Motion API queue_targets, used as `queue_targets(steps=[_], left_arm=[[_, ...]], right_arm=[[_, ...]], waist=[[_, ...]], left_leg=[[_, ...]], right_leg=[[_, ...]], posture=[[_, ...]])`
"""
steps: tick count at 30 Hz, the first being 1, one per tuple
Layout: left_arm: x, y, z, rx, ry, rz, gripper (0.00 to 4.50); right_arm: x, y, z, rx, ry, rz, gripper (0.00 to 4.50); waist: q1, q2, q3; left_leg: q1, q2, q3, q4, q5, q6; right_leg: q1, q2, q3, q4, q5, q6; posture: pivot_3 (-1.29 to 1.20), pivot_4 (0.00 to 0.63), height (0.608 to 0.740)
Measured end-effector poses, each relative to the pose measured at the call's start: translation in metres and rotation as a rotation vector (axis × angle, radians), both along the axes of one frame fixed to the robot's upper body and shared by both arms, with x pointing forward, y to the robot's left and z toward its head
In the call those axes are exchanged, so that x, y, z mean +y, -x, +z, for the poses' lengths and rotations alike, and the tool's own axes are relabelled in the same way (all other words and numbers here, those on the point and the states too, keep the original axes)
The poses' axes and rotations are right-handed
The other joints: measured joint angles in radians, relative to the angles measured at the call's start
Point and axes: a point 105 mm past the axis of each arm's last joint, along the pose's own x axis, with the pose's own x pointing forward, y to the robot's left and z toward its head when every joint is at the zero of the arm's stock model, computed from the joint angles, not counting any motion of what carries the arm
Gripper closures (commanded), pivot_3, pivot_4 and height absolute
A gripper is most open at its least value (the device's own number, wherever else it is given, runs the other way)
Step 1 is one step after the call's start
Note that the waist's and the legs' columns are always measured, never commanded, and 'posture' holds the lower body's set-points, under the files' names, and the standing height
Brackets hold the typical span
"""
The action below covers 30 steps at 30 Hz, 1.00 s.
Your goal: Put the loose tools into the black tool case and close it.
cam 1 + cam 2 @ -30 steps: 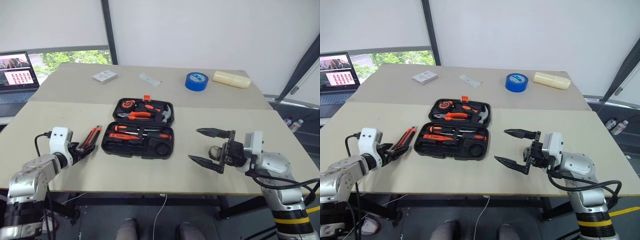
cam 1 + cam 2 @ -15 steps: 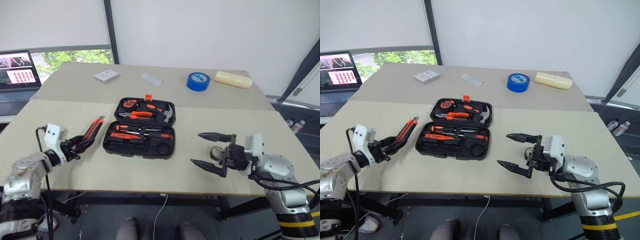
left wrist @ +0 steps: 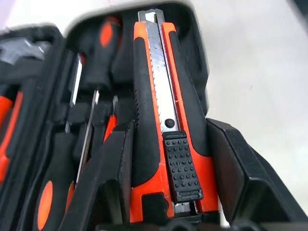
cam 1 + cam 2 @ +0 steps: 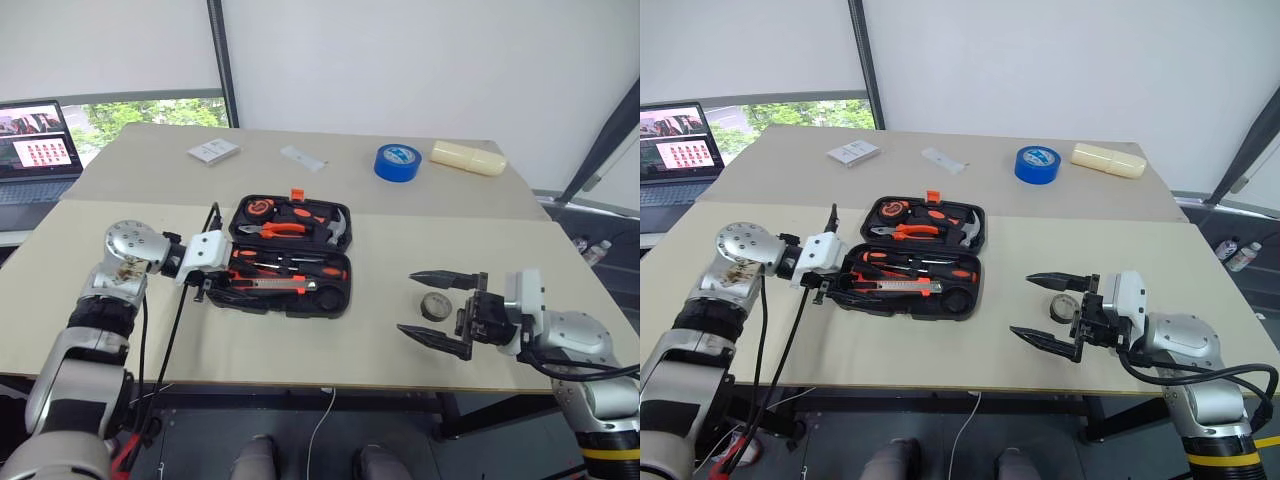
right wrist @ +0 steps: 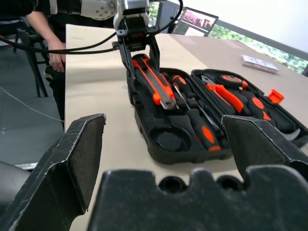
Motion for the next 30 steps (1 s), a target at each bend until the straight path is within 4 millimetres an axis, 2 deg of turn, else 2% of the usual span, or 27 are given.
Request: queue_targets(steps=[10, 17, 19, 20, 24, 29, 30], left_arm=[[0.008, -0.011, -0.009, -0.083, -0.120, -0.006, 2.71], [0.010, -0.012, -0.010, -0.083, -0.140, -0.007, 2.71], [0.010, -0.012, -0.010, -0.072, -0.131, -0.004, 1.71], [0.009, -0.012, -0.010, -0.063, -0.119, 0.000, 1.50], [0.004, -0.014, -0.004, -0.073, -0.043, 0.009, 0.21], [0.009, -0.018, 0.009, 0.000, 0.171, 0.116, 0.21], [0.010, -0.019, 0.012, 0.017, 0.204, 0.131, 0.46]], right_arm=[[-0.001, 0.004, 0.000, -0.004, -0.002, -0.027, 0.00], [0.000, 0.004, 0.000, -0.006, -0.002, -0.029, 0.00], [0.000, 0.004, 0.000, -0.006, -0.001, -0.029, 0.00], [-0.001, 0.004, 0.000, -0.006, -0.001, -0.029, 0.00], [-0.001, 0.004, 0.000, -0.006, -0.001, -0.029, 0.00], [-0.001, 0.004, 0.000, -0.006, 0.000, -0.030, 0.00], [-0.001, 0.004, 0.000, -0.006, -0.001, -0.030, 0.00]], waist=[[-0.001, 0.000, 0.000], [-0.002, 0.000, 0.000], [-0.002, 0.000, 0.000], [-0.001, 0.000, 0.000], [-0.002, 0.000, 0.000], [-0.003, 0.000, 0.000], [-0.003, 0.000, 0.000]], left_leg=[[0.000, 0.000, -0.001, 0.002, 0.000, 0.000], [0.000, 0.000, -0.001, 0.002, 0.000, 0.000], [0.000, 0.000, -0.001, 0.002, 0.000, 0.000], [0.000, 0.000, -0.001, 0.002, 0.000, 0.000], [0.000, 0.000, -0.001, 0.002, 0.000, 0.000], [0.000, 0.000, -0.001, 0.002, 0.000, 0.000], [0.000, 0.000, -0.001, 0.002, 0.000, 0.000]], right_leg=[[0.001, 0.000, 0.000, 0.001, 0.000, 0.001], [0.000, 0.000, 0.000, 0.001, 0.000, 0.001], [0.001, 0.000, 0.000, 0.001, 0.000, 0.001], [0.001, 0.000, 0.000, 0.001, 0.000, 0.001], [0.001, 0.000, 0.000, 0.001, 0.000, 0.001], [0.000, 0.000, 0.000, 0.002, 0.000, 0.001], [0.000, 0.000, 0.000, 0.002, 0.000, 0.001]], posture=[[0.00, 0.150, 0.740], [0.00, 0.150, 0.740], [0.00, 0.150, 0.740], [0.00, 0.150, 0.740], [0.00, 0.150, 0.740], [0.00, 0.150, 0.740], [0.00, 0.150, 0.740]])
